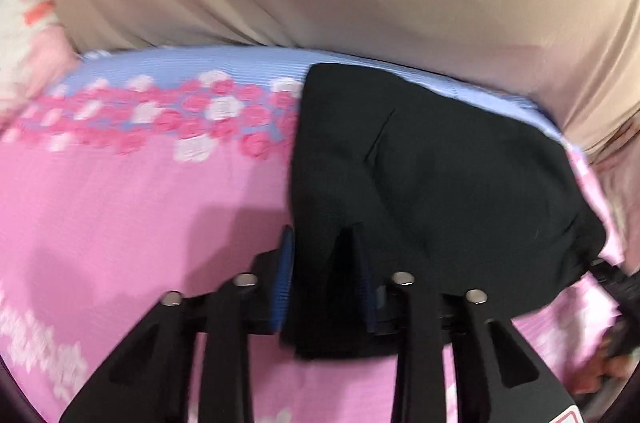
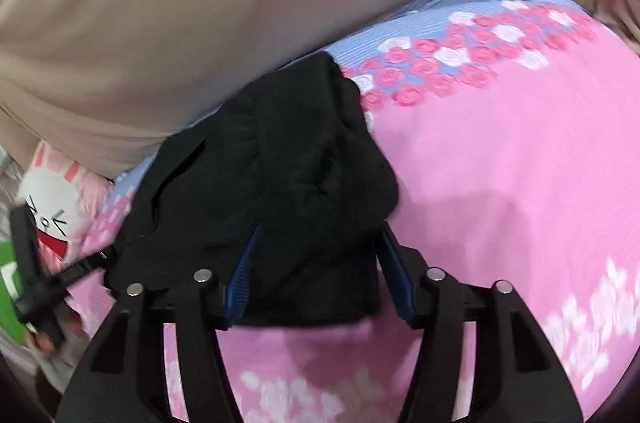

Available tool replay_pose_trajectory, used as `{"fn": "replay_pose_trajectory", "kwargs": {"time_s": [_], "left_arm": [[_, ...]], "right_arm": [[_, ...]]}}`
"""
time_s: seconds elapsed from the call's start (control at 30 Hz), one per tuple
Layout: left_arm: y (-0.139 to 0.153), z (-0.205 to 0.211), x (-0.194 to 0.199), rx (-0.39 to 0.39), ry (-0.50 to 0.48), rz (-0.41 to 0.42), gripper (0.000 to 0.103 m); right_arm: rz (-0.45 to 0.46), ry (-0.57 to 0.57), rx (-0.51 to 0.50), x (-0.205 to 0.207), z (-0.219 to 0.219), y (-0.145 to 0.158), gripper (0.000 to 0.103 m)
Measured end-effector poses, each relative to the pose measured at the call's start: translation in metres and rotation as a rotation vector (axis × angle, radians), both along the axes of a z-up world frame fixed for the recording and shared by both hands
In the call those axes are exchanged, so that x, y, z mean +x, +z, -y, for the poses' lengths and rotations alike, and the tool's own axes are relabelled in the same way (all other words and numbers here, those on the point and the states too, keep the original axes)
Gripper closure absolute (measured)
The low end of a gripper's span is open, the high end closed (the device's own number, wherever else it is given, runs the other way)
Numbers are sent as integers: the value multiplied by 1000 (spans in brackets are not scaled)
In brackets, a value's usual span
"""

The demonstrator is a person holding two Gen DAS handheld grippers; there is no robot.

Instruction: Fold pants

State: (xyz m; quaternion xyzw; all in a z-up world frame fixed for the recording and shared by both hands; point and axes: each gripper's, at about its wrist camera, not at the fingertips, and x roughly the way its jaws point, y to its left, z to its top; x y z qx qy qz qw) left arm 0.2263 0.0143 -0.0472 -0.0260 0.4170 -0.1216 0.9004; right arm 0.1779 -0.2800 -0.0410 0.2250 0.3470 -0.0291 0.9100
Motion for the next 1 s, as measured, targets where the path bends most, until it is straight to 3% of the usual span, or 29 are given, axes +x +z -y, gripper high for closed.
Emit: {"fn": "replay_pose_trajectory", "kwargs": {"time_s": [0.1, 0.17, 0.2, 0.3, 0.37, 0.5, 0.6, 0.73, 1.0], "left_arm": [[8, 6, -40, 75, 16, 101, 52], [12, 10, -63, 100, 17, 161, 32], [13, 15, -77, 113, 14, 189, 30], [10, 27, -101, 142, 8, 222, 27], [4, 33, -109, 138, -15, 199, 25], [2, 39, -119, 167, 0, 231, 23], [2, 40, -126, 176, 16, 255, 22], [4, 39, -133, 171, 25, 276, 22], [5, 31, -133, 127, 27, 270, 17]], "right_arm": [[64, -48, -191, -32, -24, 19, 47], [88, -60, -287, -50, -44, 20, 47], [88, -56, -318, -56, -53, 18, 46], [64, -34, -359, -69, -69, 9, 45], [56, -30, -364, -75, -74, 9, 42], [77, -59, -384, -89, -78, 14, 15], [69, -57, -388, -99, -87, 12, 7], [15, -101, -472, -101, -100, 10, 6], [38, -107, -425, -108, -95, 11, 5]]}}
